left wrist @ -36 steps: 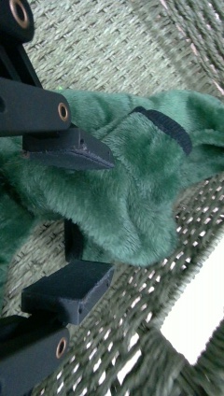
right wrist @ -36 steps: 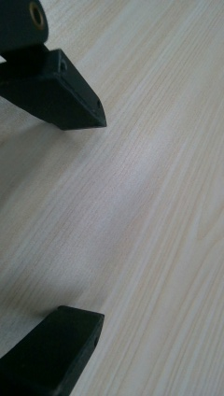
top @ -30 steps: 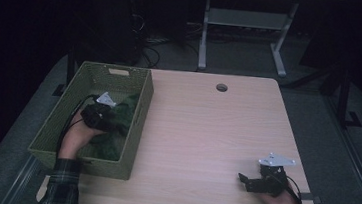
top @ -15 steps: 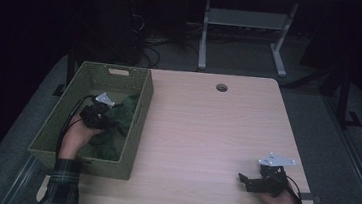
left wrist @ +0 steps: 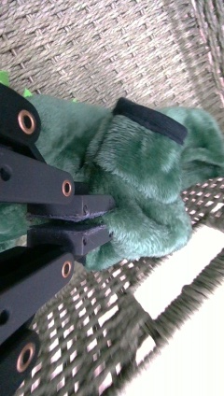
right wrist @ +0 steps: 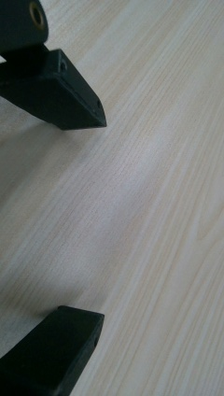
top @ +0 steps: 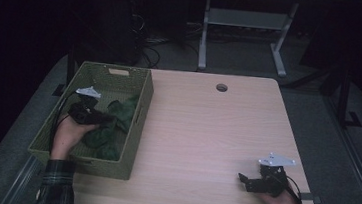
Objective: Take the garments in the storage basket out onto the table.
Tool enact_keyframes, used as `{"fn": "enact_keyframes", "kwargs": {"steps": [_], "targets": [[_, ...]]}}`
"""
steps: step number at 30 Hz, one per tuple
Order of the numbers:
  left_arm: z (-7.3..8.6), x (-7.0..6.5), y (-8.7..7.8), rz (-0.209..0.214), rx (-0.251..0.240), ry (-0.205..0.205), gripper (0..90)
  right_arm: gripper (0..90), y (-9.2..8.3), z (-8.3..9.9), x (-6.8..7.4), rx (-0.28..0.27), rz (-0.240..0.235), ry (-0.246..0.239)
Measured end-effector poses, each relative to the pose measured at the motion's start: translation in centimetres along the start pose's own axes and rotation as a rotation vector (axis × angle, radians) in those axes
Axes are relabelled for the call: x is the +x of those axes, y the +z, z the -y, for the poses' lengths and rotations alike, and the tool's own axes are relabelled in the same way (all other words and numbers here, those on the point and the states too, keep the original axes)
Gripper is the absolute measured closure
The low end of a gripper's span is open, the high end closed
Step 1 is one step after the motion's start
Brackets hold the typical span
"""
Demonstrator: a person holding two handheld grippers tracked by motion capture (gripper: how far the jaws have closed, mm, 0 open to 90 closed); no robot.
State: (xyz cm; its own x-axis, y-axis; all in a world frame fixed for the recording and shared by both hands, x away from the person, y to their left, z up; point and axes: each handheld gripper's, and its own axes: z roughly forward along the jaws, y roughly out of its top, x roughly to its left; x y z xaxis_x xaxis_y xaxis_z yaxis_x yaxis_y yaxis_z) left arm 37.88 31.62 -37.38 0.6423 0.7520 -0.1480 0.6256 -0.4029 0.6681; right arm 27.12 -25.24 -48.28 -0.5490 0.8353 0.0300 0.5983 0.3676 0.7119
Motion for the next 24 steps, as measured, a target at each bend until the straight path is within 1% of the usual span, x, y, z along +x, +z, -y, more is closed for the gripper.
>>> {"fn": "enact_keyframes", "kwargs": {"steps": [1, 6, 7, 9, 14, 16, 17, 18, 19, 21, 22, 24], "targets": [[0.0, 0.0, -0.3, 0.01, -0.017, -0.008, 86.1, 5.9, 0.0, 0.0, 0.0, 0.0, 0.0, 0.0], [-0.1, -0.1, -1.4, 0.033, -0.057, -0.016, 86.3, 5.9, 0.0, 0.0, 0.0, 0.0, 0.0, 0.0], [-0.2, -0.2, -1.9, 0.046, -0.069, -0.025, 86.4, 5.9, 0.0, 0.0, 0.0, 0.0, 0.0, 0.0], [-0.3, -0.3, -2.1, 0.046, -0.074, -0.024, 86.5, 5.9, 0.0, 0.0, 0.0, 0.0, 0.0, 0.0], [-0.7, -0.1, -3.2, 0.072, -0.091, -0.032, 86.7, 5.9, 0.0, 0.0, 0.0, 0.0, 0.0, -0.001], [-0.9, 0.0, -3.7, 0.074, -0.092, -0.037, 86.7, 5.9, 0.0, 0.0, 0.0, 0.0, 0.0, -0.001], [-1.1, 0.0, -4.0, 0.074, -0.095, -0.032, 86.7, 5.9, 0.0, 0.0, 0.0, 0.0, 0.0, 0.0], [-1.2, 0.0, -4.2, 0.077, -0.102, -0.038, 86.7, 5.9, 0.0, 0.0, 0.0, 0.0, 0.0, -0.001], [-1.4, 0.0, -4.5, 0.08, -0.105, -0.032, 86.7, 5.9, 0.0, 0.0, 0.0, 0.0, 0.0, 0.0], [-1.6, -0.1, -4.9, 0.084, -0.113, -0.034, 86.7, 5.9, 0.0, 0.0, 0.0, 0.0, 0.0, -0.002], [-1.8, -0.1, -5.1, 0.083, -0.115, -0.029, 86.7, 5.9, 0.0, 0.0, 0.0, 0.0, 0.0, -0.002], [-2.0, -0.3, -5.4, 0.081, -0.124, -0.034, 86.7, 5.9, 0.0, 0.0, 0.0, 0.0, 0.0, -0.003]]}}
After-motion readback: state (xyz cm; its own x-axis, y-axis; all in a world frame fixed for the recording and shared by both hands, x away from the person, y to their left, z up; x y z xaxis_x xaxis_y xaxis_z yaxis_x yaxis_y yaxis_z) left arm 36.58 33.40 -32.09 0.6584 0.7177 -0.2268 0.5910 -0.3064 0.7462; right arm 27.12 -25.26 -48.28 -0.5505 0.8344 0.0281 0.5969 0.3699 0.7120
